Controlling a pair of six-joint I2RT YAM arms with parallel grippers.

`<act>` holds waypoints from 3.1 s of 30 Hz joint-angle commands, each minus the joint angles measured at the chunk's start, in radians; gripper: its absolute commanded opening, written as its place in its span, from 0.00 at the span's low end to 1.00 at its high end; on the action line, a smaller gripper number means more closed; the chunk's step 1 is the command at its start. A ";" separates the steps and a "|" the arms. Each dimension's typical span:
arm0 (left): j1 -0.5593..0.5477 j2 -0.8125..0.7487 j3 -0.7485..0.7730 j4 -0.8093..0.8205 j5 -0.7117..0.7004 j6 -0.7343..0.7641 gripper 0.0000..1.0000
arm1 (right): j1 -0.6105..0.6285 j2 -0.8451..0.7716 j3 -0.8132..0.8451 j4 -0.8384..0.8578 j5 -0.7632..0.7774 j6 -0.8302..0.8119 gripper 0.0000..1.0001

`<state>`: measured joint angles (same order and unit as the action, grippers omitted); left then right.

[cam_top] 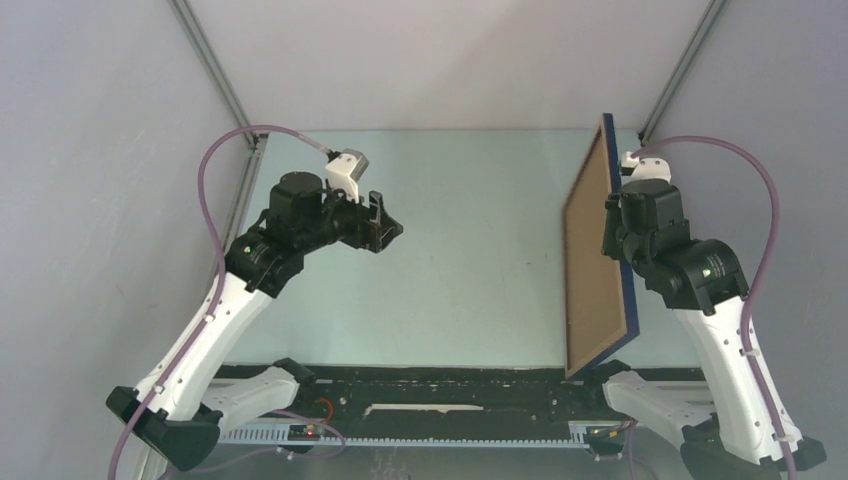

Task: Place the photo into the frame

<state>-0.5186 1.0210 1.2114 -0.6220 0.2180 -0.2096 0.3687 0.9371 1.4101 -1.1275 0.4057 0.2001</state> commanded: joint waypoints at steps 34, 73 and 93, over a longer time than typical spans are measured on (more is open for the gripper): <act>0.252 -0.032 -0.172 0.237 0.253 -0.150 0.74 | 0.223 0.765 -0.121 0.749 0.623 -0.554 0.00; 0.298 0.010 -0.195 0.276 0.281 -0.168 0.74 | 0.187 1.041 0.008 0.744 0.382 -0.402 0.73; 0.339 -0.015 -0.263 0.365 0.111 -0.090 0.75 | 0.260 0.566 -0.026 0.502 -0.038 0.008 1.00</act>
<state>-0.1841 1.0470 0.9905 -0.3504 0.3614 -0.3485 0.6281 1.7149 1.3613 -0.5491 0.4389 0.0566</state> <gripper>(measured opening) 0.724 0.993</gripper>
